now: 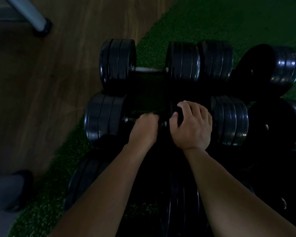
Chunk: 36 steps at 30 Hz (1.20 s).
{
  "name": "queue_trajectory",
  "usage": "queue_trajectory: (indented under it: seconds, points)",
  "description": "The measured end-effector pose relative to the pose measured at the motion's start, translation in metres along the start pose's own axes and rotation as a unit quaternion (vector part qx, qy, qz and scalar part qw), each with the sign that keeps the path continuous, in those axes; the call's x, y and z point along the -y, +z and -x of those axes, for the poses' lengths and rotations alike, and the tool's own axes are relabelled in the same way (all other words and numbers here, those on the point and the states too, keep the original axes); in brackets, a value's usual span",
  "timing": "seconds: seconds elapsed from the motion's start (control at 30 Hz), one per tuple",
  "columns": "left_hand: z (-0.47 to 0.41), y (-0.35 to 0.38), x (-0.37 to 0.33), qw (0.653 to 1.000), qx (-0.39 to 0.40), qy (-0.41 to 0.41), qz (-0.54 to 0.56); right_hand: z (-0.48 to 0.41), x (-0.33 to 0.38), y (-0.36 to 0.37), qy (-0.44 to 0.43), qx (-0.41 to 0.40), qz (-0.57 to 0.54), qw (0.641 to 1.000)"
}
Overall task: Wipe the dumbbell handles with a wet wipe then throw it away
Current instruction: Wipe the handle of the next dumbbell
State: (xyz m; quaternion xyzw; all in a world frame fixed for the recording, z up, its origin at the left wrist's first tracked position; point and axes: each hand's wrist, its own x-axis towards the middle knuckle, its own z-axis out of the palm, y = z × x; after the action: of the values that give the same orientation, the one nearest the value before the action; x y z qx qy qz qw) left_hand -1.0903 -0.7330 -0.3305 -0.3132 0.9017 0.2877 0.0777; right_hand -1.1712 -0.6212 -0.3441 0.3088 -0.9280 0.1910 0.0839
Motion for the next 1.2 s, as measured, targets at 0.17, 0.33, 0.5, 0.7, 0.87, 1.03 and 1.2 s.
queue_trajectory:
  seconds: [0.17,0.33,0.5,0.7,0.87,1.03,1.2]
  points:
    - [0.003,0.001,0.012,0.999,-0.036,-0.031,0.027,-0.001,0.000,0.000,0.004,0.005,0.001,1.000]
    - [-0.006,-0.004,0.010,0.997,-0.012,-0.028,0.069,-0.001,0.000,0.000,0.004,0.004,-0.001,1.000]
    - [0.001,0.004,0.024,0.995,-0.062,-0.053,0.054,0.000,0.000,-0.001,0.005,0.004,-0.001,1.000]
    - [0.000,0.007,0.008,0.994,-0.095,-0.053,0.012,-0.001,0.000,0.001,0.006,0.003,-0.006,1.000]
    - [0.015,0.029,0.022,0.980,-0.185,-0.055,0.056,-0.001,0.000,0.000,0.007,-0.001,-0.009,1.000]
    - [0.016,0.037,0.018,0.964,-0.212,-0.083,0.137,-0.001,0.000,0.000,0.006,0.000,-0.010,1.000]
    - [0.025,0.056,0.030,0.958,-0.249,-0.052,0.131,0.000,-0.001,0.001,0.006,0.003,-0.013,1.000]
